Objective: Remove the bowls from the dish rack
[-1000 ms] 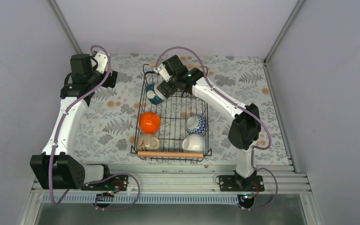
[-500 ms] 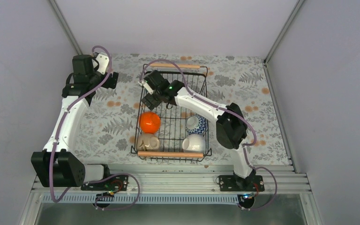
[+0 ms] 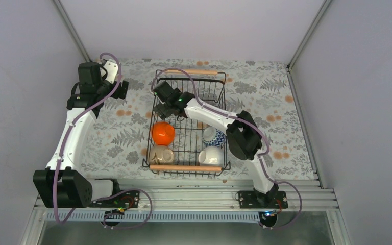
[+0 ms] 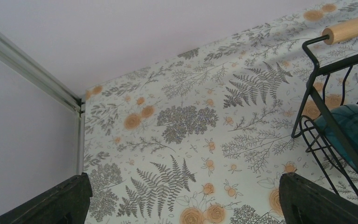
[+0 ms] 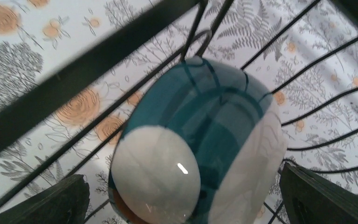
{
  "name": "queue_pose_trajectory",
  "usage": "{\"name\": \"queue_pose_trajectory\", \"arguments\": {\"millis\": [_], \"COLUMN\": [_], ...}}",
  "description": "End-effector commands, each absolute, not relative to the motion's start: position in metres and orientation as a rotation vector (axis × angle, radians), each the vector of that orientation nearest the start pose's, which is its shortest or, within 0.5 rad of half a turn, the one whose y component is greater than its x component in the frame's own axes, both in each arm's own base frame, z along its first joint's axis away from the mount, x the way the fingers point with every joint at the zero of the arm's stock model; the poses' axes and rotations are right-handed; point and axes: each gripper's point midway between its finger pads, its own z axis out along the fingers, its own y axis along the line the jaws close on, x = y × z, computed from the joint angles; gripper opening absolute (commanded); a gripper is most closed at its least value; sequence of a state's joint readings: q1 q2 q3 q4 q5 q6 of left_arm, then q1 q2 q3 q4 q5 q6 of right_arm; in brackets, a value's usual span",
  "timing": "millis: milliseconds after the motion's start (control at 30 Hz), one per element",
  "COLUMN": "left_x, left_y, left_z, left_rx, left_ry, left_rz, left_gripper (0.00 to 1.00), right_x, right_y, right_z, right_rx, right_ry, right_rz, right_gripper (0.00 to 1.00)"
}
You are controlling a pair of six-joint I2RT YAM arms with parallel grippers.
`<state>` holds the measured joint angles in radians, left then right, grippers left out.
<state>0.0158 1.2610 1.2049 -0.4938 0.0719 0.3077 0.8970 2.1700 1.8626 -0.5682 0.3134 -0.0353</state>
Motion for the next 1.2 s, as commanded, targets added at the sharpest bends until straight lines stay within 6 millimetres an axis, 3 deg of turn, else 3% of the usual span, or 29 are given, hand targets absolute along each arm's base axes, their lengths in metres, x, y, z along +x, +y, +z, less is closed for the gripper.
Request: {"name": "queue_pose_trajectory", "arguments": {"millis": [0, 167, 300, 433, 600, 700, 833, 1000, 1167], "left_x": [0.399, 0.402, 0.4, 0.398, 0.397, 0.398, 0.397, 0.397, 0.4], "left_y": [-0.006, -0.007, -0.007, -0.008, -0.01, -0.01, -0.009, -0.008, -0.004], "left_z": [0.297, 0.291, 0.291, 0.29, 0.288, 0.289, 0.293, 0.291, 0.286], "left_rx": [0.356, 0.352, 0.351, 0.356, 0.357, 0.353, 0.35, 0.347, 0.338], "left_ry": [2.051, 2.062, 2.06, 2.058, 2.061, 2.06, 2.053, 2.055, 2.063], "left_rz": [0.118, 0.105, 0.107, 0.104, 0.083, 0.083, 0.088, 0.1, 0.118], "left_gripper": [1.0, 1.0, 1.0, 1.0, 1.0, 1.0, 1.0, 1.0, 1.0], "right_x": [0.395, 0.398, 0.404, 0.407, 0.401, 0.397, 0.399, 0.406, 0.401], "right_y": [0.424, 0.415, 0.405, 0.397, 0.388, 0.383, 0.376, 0.362, 0.35], "right_z": [0.121, 0.106, 0.119, 0.14, 0.14, 0.144, 0.162, 0.191, 0.222], "right_rx": [-0.931, -0.914, -0.876, -0.862, -0.893, -0.901, -0.88, -0.848, -0.848], "right_ry": [2.193, 2.198, 2.157, 2.117, 2.117, 2.115, 2.107, 2.099, 2.091], "right_rz": [0.002, -0.089, -0.173, -0.21, -0.233, -0.227, -0.196, -0.132, -0.05], "right_gripper": [1.0, 1.0, 0.99, 0.77, 0.56, 0.48, 0.39, 0.36, 0.36]}}
